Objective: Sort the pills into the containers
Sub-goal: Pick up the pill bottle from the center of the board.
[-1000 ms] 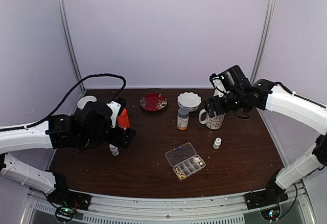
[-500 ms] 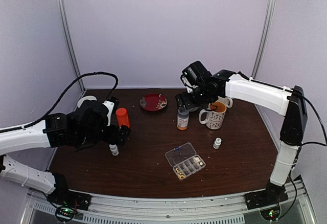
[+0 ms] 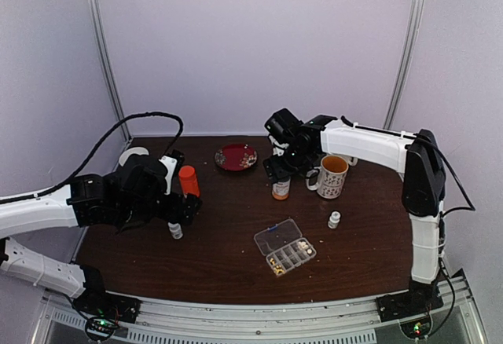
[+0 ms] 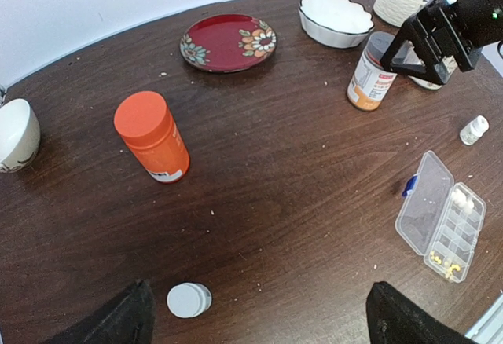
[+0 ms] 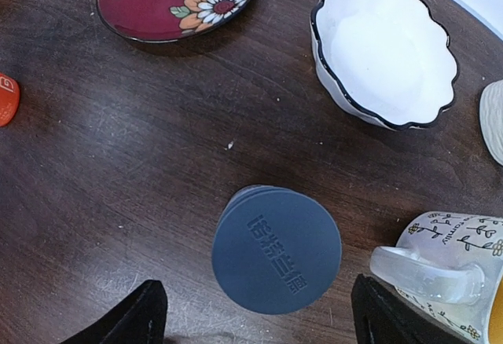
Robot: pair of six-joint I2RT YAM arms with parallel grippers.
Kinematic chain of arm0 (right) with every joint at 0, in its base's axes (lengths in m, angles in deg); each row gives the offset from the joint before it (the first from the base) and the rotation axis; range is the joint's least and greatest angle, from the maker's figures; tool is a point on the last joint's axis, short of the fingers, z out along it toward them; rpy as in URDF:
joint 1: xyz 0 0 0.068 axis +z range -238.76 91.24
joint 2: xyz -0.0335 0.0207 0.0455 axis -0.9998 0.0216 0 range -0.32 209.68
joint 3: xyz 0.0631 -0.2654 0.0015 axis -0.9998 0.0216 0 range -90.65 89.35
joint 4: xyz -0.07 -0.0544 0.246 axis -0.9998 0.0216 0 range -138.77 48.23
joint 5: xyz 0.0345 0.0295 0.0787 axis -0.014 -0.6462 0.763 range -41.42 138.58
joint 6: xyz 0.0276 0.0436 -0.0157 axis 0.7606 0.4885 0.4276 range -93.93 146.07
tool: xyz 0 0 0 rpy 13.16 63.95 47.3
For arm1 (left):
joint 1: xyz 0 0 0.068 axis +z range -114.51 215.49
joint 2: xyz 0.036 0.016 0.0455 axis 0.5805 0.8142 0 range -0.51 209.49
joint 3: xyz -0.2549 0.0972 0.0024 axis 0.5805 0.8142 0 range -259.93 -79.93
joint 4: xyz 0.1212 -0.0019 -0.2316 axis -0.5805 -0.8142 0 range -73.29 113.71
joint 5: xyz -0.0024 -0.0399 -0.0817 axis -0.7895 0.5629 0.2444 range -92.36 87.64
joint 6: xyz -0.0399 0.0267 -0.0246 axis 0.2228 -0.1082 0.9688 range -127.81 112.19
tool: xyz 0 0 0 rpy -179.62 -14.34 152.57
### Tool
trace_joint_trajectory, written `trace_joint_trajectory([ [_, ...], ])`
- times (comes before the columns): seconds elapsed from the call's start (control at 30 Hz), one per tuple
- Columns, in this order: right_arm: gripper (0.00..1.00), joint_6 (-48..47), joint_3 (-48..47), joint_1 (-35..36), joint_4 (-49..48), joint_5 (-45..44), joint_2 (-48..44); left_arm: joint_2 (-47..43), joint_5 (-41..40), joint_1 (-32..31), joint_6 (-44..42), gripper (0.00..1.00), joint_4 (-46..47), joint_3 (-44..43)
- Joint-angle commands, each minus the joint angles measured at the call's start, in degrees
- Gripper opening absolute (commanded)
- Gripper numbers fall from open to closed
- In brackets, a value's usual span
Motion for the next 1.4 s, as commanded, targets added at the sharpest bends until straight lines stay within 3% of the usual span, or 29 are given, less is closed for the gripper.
trace_joint_trajectory([
  [0.0, 0.82, 0.2, -3.1, -0.39, 1.02, -0.87, 1.54, 0.89, 0.83, 0.47, -0.48, 0.97, 2.35, 0.77],
  [0.07, 0.75, 0.08, -3.95, -0.58, 1.04, -0.21, 2.37, 1.49, 0.52, 0.48, -0.32, 0.97, 2.43, 0.61],
  [0.3, 0.72, -0.07, -6.62, -1.26, 1.52, -0.36, 5.19, 2.76, 0.44, 0.8, -0.59, 0.97, 2.46, -0.13],
  [0.9, 0.77, -1.74, -6.26, -1.63, 0.88, -2.87, 3.36, 5.59, 2.13, 1.98, -1.79, 0.93, 4.21, -0.66],
  [1.17, 0.87, -2.06, -4.55, -1.63, 1.06, -5.78, 1.92, 5.61, 2.76, 2.03, -1.84, 0.93, 4.93, -0.33],
  [1.37, 0.8, -2.39, -3.57, -1.72, -0.03, -5.41, 1.39, 5.69, 2.99, 2.14, -1.97, 0.93, 4.93, -0.46],
])
